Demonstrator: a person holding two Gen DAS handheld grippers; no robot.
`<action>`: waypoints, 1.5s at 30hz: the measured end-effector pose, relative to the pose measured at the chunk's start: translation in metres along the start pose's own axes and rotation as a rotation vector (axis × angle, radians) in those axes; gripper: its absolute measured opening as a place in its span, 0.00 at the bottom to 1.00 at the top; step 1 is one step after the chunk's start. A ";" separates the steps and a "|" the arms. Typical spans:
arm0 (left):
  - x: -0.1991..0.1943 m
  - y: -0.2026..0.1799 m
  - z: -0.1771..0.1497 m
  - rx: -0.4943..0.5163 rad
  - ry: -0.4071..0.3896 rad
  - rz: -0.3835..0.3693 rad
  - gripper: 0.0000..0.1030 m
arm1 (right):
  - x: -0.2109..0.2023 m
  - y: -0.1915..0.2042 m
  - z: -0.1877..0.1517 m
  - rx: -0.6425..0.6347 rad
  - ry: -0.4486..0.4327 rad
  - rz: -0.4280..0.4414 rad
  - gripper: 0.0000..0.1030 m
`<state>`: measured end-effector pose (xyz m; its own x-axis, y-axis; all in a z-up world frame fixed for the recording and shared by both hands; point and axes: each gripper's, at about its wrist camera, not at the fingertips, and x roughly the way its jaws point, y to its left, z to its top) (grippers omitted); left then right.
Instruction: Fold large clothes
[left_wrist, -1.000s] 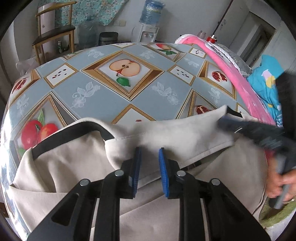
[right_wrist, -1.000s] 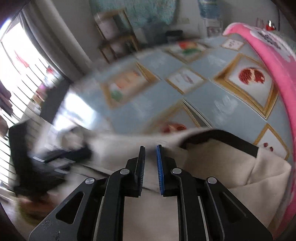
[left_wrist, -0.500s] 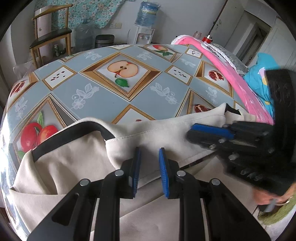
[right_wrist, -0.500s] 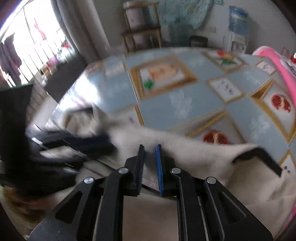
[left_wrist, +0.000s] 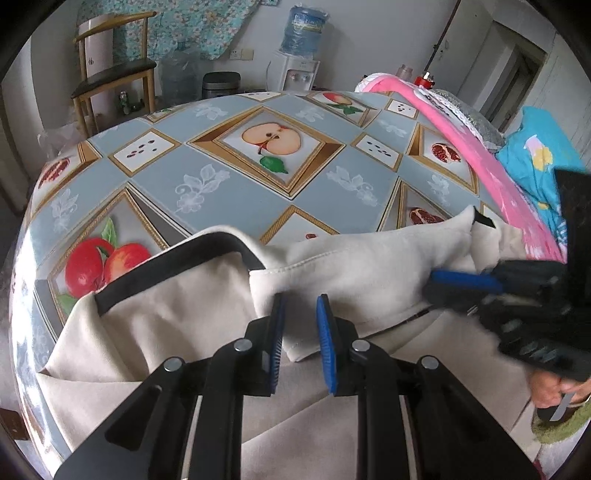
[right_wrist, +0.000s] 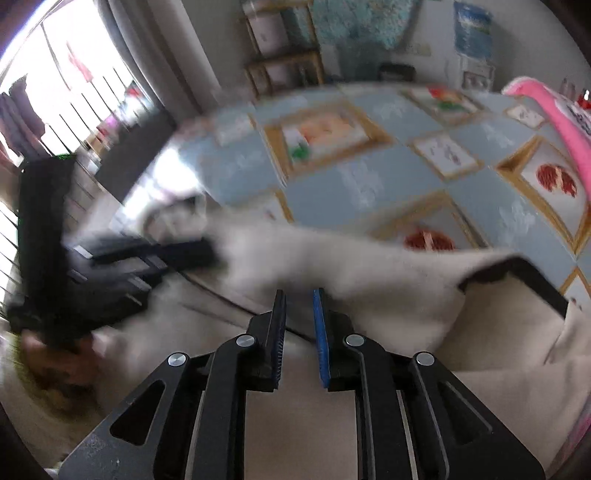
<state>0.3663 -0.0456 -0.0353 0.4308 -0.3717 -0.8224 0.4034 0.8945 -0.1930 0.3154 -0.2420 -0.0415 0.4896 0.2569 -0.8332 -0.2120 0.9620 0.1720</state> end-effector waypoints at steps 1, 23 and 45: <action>0.000 -0.002 0.000 0.010 0.001 0.010 0.19 | -0.001 -0.002 -0.002 0.003 -0.021 0.015 0.14; -0.109 -0.008 -0.034 -0.071 -0.097 0.105 0.40 | -0.137 -0.027 -0.070 0.229 -0.111 -0.031 0.63; -0.123 -0.068 -0.201 -0.106 0.071 0.228 0.75 | -0.140 0.067 -0.213 0.162 -0.032 -0.117 0.87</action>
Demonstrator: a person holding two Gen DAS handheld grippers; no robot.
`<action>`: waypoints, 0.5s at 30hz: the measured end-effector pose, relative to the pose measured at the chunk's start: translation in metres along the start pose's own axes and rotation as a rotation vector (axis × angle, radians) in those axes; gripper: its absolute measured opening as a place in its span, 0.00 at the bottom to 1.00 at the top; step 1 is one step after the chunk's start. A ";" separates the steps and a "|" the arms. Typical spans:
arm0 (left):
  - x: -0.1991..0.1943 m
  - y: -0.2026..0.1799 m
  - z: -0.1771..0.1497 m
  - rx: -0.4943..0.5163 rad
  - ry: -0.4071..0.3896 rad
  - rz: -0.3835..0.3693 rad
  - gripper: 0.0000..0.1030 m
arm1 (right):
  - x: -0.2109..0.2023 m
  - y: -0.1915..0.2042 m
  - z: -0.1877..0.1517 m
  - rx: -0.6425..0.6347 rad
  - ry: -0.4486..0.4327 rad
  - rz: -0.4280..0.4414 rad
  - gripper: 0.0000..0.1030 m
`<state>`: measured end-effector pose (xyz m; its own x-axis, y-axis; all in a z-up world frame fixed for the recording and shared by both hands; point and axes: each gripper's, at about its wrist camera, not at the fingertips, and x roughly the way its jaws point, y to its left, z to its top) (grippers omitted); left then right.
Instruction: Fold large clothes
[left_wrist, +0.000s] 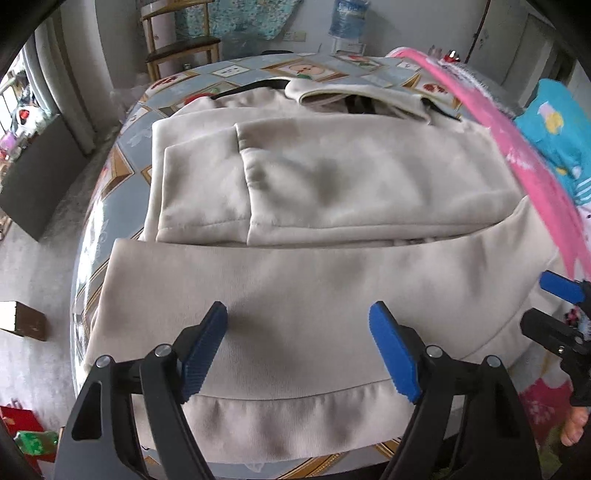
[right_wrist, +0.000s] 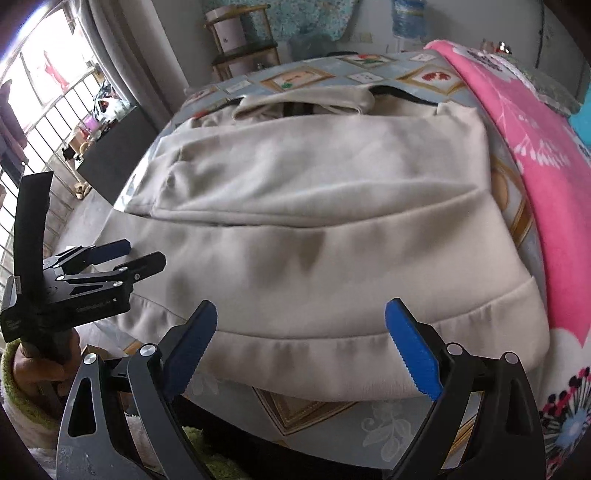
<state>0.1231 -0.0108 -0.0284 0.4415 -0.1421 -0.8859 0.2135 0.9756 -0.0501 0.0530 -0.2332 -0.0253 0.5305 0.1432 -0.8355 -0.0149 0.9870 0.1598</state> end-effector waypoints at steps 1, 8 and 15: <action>0.003 -0.002 -0.001 0.006 0.006 0.023 0.76 | 0.002 -0.002 -0.002 0.004 0.003 -0.003 0.87; 0.009 -0.003 -0.004 -0.018 -0.001 0.090 0.92 | 0.018 -0.009 -0.003 -0.008 0.034 -0.073 0.87; 0.010 -0.001 -0.004 -0.028 -0.008 0.100 0.95 | 0.032 -0.011 -0.002 -0.030 0.064 -0.116 0.89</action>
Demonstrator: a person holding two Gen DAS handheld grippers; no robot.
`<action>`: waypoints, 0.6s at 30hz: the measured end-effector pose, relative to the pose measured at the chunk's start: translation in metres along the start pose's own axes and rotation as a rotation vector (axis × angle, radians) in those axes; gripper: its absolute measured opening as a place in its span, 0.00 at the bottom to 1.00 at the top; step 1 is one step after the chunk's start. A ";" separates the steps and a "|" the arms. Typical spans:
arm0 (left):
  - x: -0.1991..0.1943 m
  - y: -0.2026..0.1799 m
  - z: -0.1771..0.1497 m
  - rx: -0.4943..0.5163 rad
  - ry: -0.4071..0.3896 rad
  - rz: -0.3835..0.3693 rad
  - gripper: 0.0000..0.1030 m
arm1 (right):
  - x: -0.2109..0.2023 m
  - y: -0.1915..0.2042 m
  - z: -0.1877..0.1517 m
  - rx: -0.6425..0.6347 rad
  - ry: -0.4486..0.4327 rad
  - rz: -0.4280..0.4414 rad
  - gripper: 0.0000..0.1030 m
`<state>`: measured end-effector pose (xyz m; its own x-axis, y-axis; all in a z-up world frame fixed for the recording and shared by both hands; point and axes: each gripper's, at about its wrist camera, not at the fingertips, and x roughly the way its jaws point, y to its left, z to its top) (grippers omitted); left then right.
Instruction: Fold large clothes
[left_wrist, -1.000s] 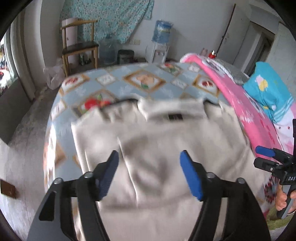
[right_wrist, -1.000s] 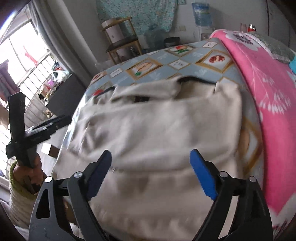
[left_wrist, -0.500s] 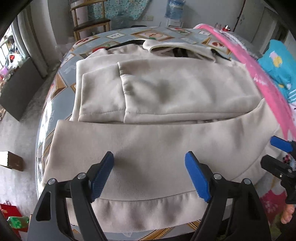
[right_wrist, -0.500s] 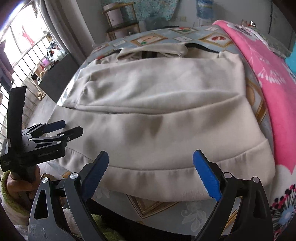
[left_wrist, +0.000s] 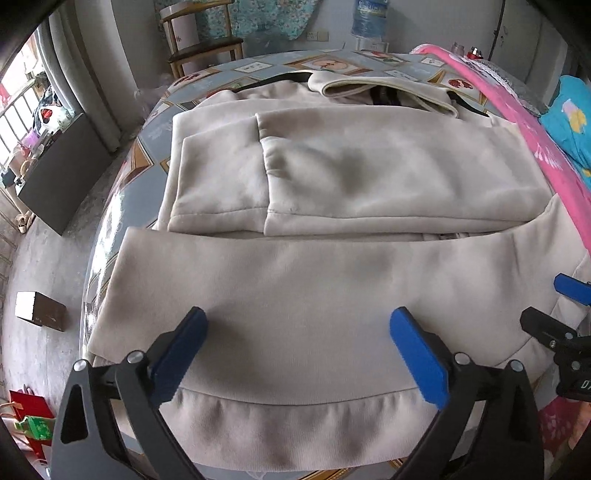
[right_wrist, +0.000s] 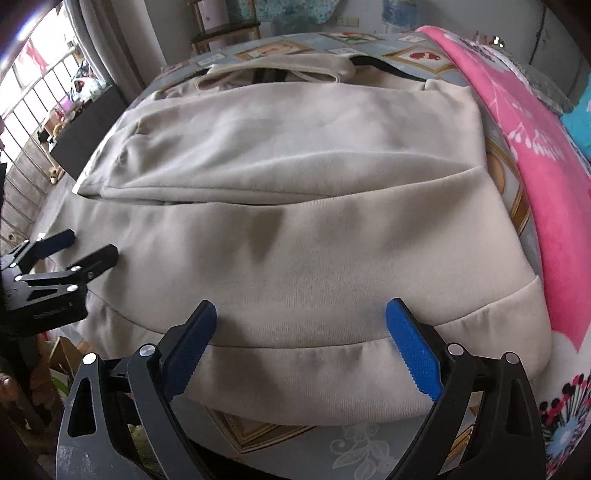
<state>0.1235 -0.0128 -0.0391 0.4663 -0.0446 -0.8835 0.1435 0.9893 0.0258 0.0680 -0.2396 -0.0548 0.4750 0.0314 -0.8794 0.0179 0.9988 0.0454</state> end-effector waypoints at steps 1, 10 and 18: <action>0.000 0.000 0.000 0.000 0.001 -0.001 0.95 | 0.000 0.001 0.000 -0.003 -0.001 -0.003 0.89; 0.001 0.000 0.001 -0.001 0.010 -0.002 0.95 | -0.012 0.005 0.009 -0.010 -0.043 -0.017 0.89; 0.001 0.000 0.001 0.003 0.006 -0.004 0.95 | 0.013 0.013 0.012 -0.030 -0.016 -0.055 0.93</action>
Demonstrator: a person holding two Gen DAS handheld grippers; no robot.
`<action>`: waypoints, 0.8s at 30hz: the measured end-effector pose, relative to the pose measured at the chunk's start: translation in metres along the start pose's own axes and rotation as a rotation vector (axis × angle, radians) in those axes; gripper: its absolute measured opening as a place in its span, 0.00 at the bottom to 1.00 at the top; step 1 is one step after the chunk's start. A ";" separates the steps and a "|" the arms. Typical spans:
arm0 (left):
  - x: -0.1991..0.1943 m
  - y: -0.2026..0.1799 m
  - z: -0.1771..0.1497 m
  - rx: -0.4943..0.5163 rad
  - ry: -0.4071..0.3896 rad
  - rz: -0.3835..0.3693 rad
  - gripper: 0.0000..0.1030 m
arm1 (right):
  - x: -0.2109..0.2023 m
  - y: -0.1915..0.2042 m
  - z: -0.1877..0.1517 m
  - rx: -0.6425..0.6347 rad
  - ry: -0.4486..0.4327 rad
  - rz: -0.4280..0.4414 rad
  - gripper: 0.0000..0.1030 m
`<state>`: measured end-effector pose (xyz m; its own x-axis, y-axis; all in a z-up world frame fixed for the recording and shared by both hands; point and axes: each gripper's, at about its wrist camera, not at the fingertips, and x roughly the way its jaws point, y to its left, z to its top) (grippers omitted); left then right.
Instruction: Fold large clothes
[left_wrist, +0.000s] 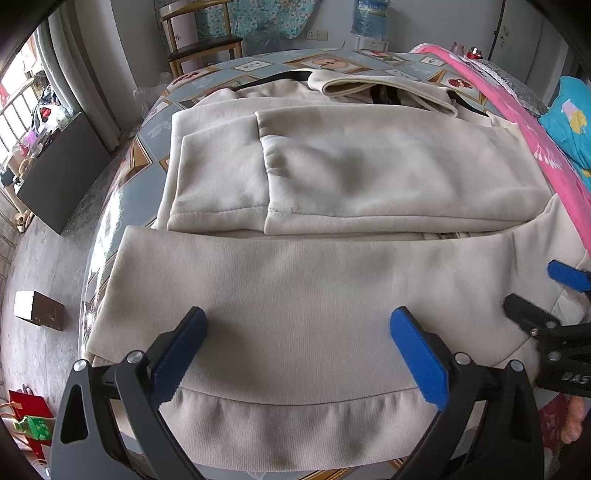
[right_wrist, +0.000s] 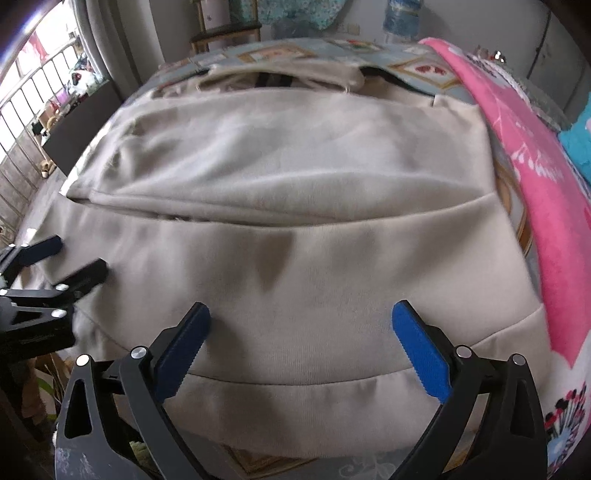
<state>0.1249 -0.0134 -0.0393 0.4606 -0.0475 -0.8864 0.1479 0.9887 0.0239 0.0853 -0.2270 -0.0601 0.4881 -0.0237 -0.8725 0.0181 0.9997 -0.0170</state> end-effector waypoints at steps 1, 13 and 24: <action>0.000 0.000 0.000 0.000 0.001 0.000 0.95 | -0.001 0.000 -0.001 -0.001 -0.013 -0.004 0.93; -0.001 -0.001 -0.006 0.040 -0.065 -0.010 0.95 | -0.001 0.000 -0.004 0.006 -0.026 -0.005 0.93; -0.045 0.056 -0.018 0.009 -0.231 -0.113 0.95 | 0.000 -0.001 -0.005 -0.001 -0.031 0.000 0.93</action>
<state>0.0970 0.0466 -0.0065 0.6282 -0.1898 -0.7545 0.2167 0.9741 -0.0646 0.0810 -0.2276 -0.0620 0.5153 -0.0242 -0.8567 0.0175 0.9997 -0.0177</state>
